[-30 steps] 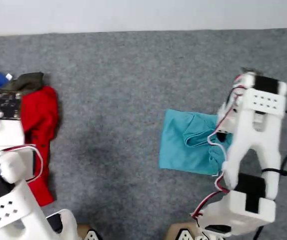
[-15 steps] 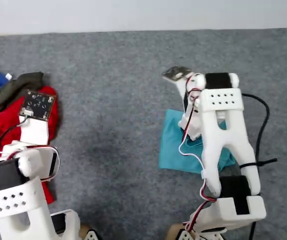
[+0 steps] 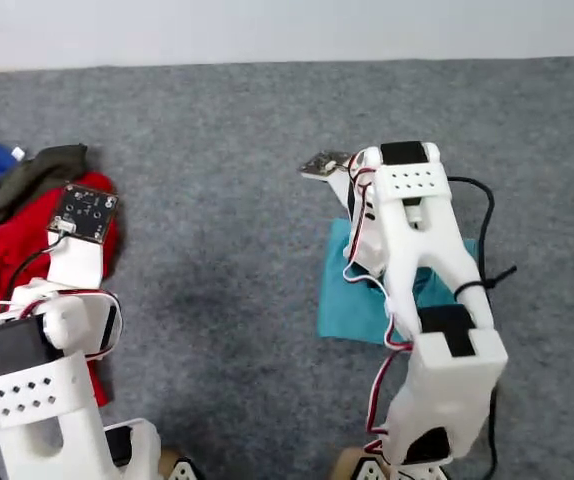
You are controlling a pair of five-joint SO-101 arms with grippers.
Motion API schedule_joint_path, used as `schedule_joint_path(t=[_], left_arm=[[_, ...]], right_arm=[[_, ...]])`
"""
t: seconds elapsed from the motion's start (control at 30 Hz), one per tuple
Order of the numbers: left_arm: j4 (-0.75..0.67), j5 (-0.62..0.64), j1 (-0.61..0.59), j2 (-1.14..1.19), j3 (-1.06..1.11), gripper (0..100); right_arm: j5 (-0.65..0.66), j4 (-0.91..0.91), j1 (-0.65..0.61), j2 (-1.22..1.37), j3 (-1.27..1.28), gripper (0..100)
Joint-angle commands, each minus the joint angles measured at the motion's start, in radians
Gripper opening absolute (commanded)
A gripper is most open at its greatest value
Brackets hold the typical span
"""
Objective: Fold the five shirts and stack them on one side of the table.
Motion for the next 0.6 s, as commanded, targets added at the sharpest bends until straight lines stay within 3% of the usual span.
schedule_joint_path(t=[0.0, 0.13, 0.37, 0.57], left_arm=[[-0.02, -0.015, 0.008, -0.012, -0.002, 0], [-0.028, -0.015, 0.008, -0.008, -0.002, 0], [-0.063, -0.011, 0.04, -0.012, 0.036, 0], [-0.066, -0.009, 0.115, -0.014, 0.085, 0]], right_arm=[[0.009, 0.001, 0.035, 0.027, -0.089, 28.0], [0.011, 0.007, 0.077, 0.056, -0.12, 27.3], [0.015, -0.004, 0.125, 0.062, -0.123, 10.5], [0.091, -0.002, 0.199, 0.051, -0.124, 9.0]])
